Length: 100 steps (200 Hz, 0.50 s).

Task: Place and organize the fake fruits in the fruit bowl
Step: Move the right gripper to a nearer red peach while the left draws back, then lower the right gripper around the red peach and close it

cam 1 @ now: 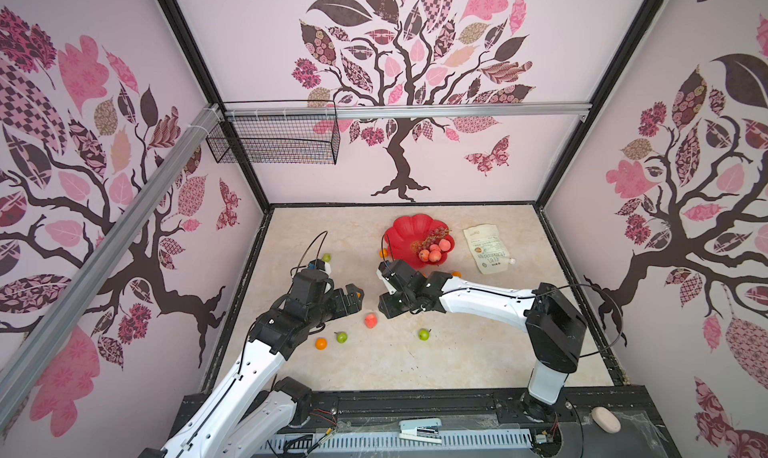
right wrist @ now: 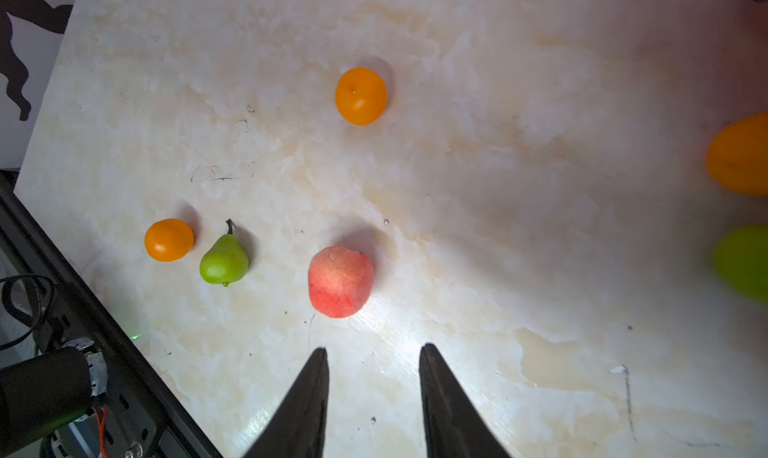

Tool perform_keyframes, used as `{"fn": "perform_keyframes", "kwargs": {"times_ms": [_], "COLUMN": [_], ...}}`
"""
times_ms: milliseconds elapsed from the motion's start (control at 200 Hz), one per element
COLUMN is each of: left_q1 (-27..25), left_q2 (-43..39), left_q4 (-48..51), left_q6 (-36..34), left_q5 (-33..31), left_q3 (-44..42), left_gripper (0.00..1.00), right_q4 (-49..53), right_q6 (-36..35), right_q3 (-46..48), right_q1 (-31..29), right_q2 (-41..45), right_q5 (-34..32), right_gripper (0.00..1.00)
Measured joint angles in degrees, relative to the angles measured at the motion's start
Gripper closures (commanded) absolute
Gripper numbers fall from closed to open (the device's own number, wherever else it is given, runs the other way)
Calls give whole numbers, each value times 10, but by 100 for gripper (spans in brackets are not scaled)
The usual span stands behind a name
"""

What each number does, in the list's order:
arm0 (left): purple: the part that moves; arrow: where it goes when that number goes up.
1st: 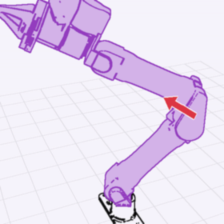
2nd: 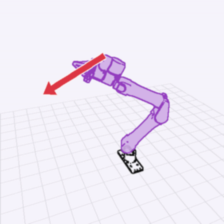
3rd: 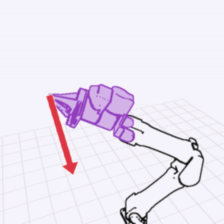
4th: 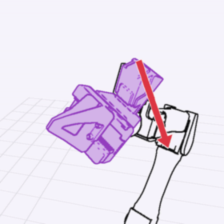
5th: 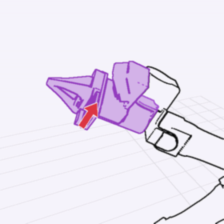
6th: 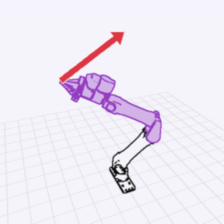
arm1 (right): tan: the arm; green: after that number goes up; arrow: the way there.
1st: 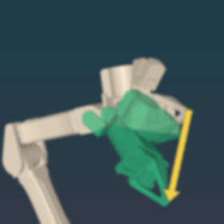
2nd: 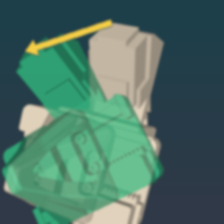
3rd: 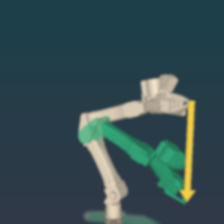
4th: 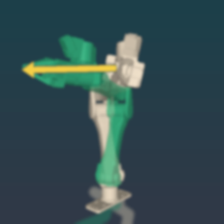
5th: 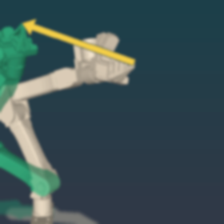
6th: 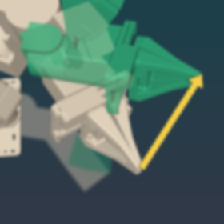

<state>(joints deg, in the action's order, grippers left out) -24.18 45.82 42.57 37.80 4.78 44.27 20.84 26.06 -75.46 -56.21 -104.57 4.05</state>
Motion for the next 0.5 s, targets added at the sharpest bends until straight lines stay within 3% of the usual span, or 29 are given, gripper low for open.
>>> {"fn": "perform_keyframes", "kwargs": {"times_ms": [175,500], "left_q1": [78,208], "left_q2": [-37,-33], "left_q4": [8,3], "left_q6": [13,17], "left_q5": [45,137], "left_q3": [-40,-51], "left_gripper": [2,2], "right_q4": [7,64], "right_q6": [0,-9], "right_q3": [-45,-125], "right_q1": [-24,-41], "right_q2": [-38,-121], "right_q5": [1,-18], "right_gripper": [53,45]}}
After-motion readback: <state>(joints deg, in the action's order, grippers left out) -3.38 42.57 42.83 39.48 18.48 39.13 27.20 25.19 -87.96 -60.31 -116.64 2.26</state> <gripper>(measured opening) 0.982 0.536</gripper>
